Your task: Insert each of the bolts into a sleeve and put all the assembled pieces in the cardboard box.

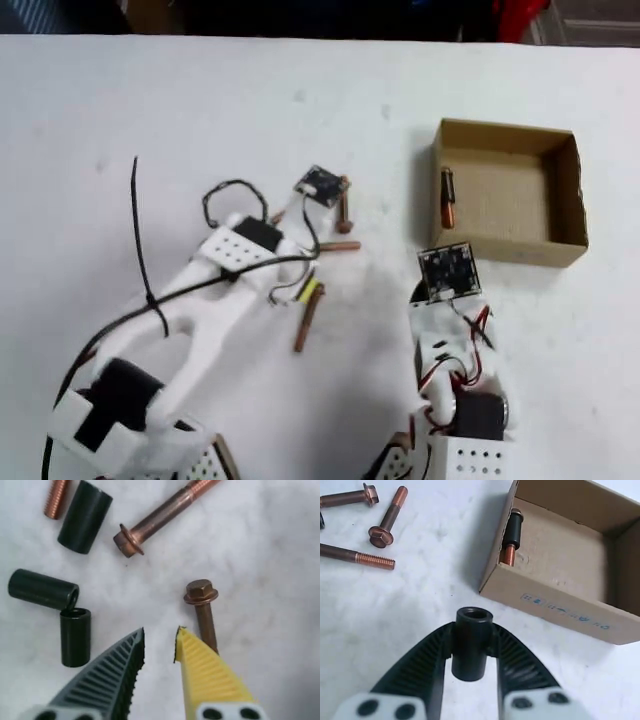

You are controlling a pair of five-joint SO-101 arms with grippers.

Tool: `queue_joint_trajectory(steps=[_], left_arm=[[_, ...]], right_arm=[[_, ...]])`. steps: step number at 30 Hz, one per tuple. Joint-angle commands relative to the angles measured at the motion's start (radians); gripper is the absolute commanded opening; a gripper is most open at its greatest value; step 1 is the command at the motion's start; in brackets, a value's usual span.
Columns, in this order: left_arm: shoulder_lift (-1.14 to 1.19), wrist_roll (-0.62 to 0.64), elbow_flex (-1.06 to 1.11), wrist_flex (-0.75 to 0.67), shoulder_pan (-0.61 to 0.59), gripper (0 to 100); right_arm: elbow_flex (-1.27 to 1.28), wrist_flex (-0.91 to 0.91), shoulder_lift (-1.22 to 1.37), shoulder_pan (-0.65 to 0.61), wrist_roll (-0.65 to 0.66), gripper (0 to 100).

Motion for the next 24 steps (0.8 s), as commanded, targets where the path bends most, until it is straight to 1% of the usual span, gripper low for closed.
queue_joint_trajectory(steps=[1, 4, 8, 12, 18, 21, 24], left_arm=[[-0.002, 0.141, -0.048, -0.006, 0.074, 14], [0.001, 0.192, -0.044, -0.008, 0.119, 14], [0.001, 0.193, -0.038, -0.008, 0.120, 14], [0.002, 0.193, -0.038, -0.008, 0.122, 14], [0.008, 0.193, -0.038, -0.009, 0.120, 14], [0.076, 0.193, -0.048, -0.015, 0.120, 14], [0.151, 0.193, -0.048, -0.068, 0.120, 14]], right_arm=[[-0.005, 0.004, -0.013, 0.012, 0.000, 1.7], [-0.005, 0.004, -0.013, 0.013, 0.000, 1.7], [-0.005, 0.004, -0.013, 0.013, 0.000, 1.7], [-0.003, 0.004, -0.012, 0.012, 0.034, 1.7], [-0.003, 0.004, -0.012, 0.013, 0.034, 1.7], [-0.003, 0.004, -0.012, 0.013, 0.034, 1.7], [-0.003, 0.004, -0.012, 0.013, 0.035, 1.7]])
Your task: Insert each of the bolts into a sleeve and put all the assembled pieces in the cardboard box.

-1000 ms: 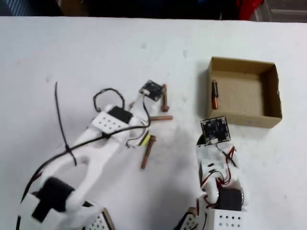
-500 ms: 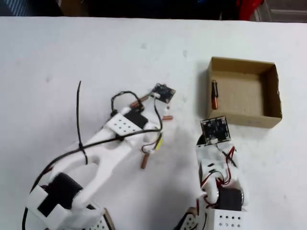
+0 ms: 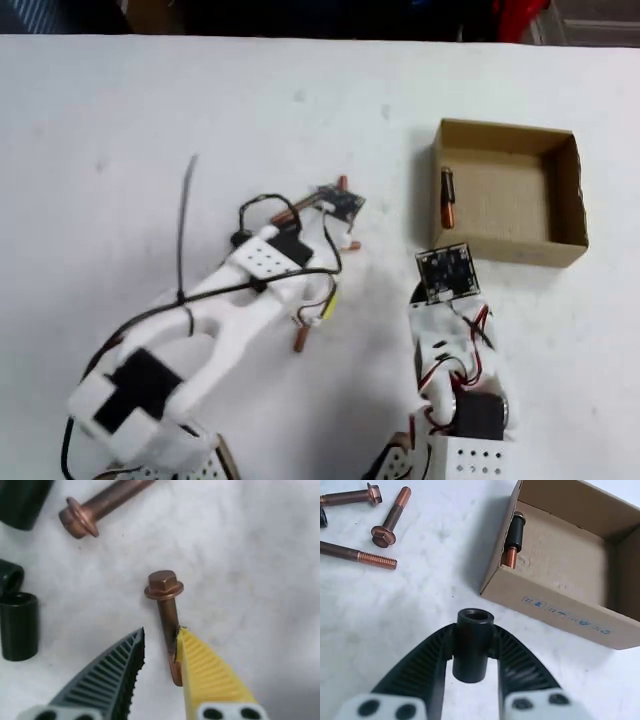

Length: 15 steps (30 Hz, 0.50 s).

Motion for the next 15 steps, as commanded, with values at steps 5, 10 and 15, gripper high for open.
queue_joint_trajectory(steps=[5, 10, 15], left_arm=[[0.061, 0.009, -0.069, -0.071, 0.012, 14], [0.064, 0.008, -0.086, -0.072, 0.012, 13], [0.065, 0.008, -0.084, -0.072, -0.024, 13]], right_arm=[[-0.005, 0.004, -0.012, 0.013, 0.014, 1.7], [-0.005, 0.004, -0.012, 0.013, 0.015, 1.7], [-0.005, 0.004, -0.012, 0.012, 0.015, 1.7]])
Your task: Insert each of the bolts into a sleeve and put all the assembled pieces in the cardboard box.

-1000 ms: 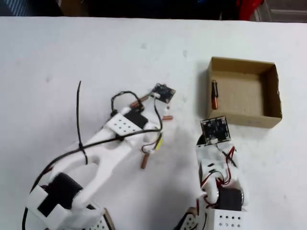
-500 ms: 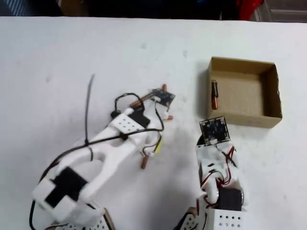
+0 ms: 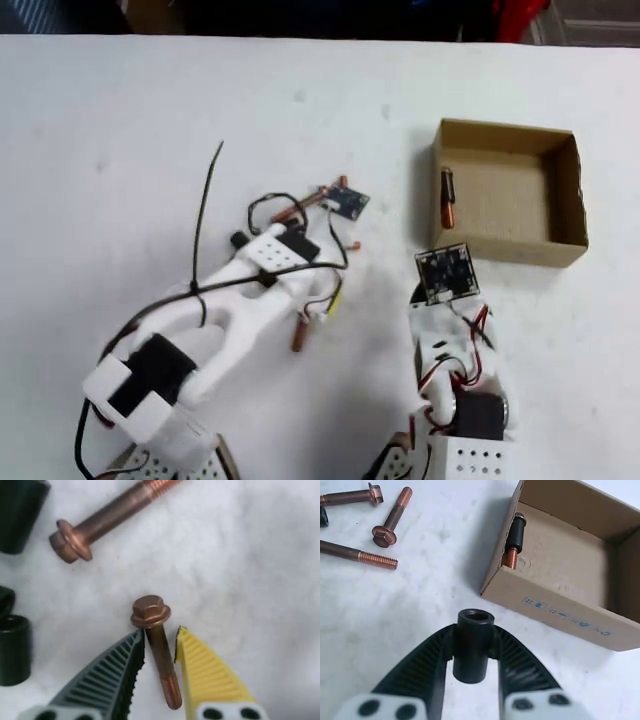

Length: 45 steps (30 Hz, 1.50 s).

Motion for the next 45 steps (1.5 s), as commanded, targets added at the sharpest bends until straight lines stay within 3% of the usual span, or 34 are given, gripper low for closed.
queue_joint_trajectory(steps=[1, 18, 22, 35, 41, 45], left_arm=[[-0.002, 0.006, -0.040, -0.020, -0.031, 13], [0.018, 0.006, -0.034, -0.061, -0.044, 13], [0.091, -0.002, -0.074, -0.078, -0.050, 2], [0.166, -0.002, -0.144, -0.074, -0.050, 2], [0.047, -0.005, -0.144, -0.032, -0.096, 2], [-0.120, -0.143, -0.141, 0.060, -0.170, 2]], right_arm=[[-0.005, 0.004, -0.012, 0.012, 0.011, 1.7], [0.005, 0.002, -0.012, 0.008, 0.012, 1.7], [0.005, 0.002, -0.012, 0.008, 0.012, 1.7], [0.005, 0.002, -0.012, 0.008, 0.009, 1.7], [0.005, -0.002, -0.012, 0.005, 0.003, 1.7], [0.054, -0.091, -0.010, -0.051, 0.003, 1.7]])
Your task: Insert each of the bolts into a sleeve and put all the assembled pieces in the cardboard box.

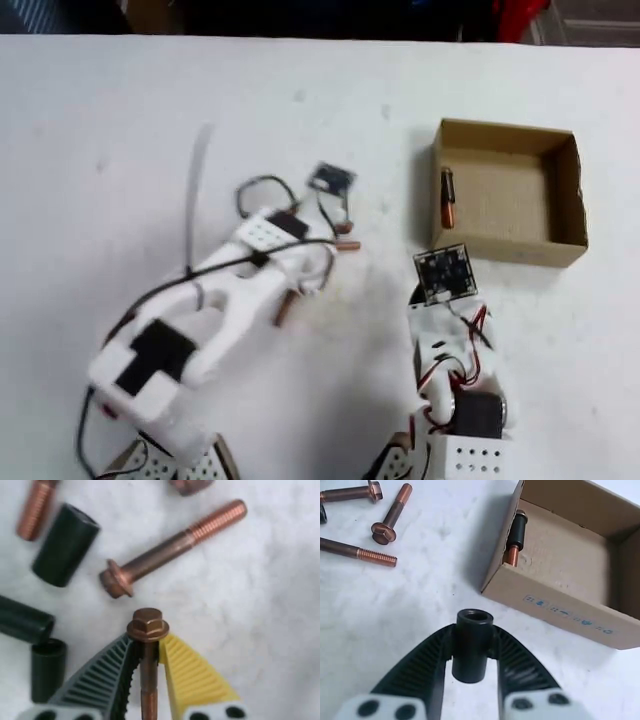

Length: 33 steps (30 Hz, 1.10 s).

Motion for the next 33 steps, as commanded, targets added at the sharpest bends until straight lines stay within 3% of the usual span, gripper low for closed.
queue_joint_trajectory(steps=[1, 6, 15, 23, 33], left_arm=[[-0.197, -0.140, -0.038, 0.095, -0.071, 2], [-0.426, -0.292, -0.035, 0.245, -0.143, 2], [-0.710, -0.301, -0.029, 0.345, -0.151, 2], [-1.001, -0.301, 0.189, 0.210, -0.151, 2], [-1.322, -0.301, 0.391, -0.025, -0.151, 2]], right_arm=[[0.032, -0.102, -0.008, -0.053, 0.003, 1.7], [0.054, -0.188, -0.008, -0.102, 0.003, 1.7], [0.057, -0.285, -0.010, -0.323, 0.003, 1.7], [0.058, -0.395, -0.007, -0.532, -0.006, 1.7], [0.060, -0.522, -0.008, -0.562, -0.212, 1.7]])
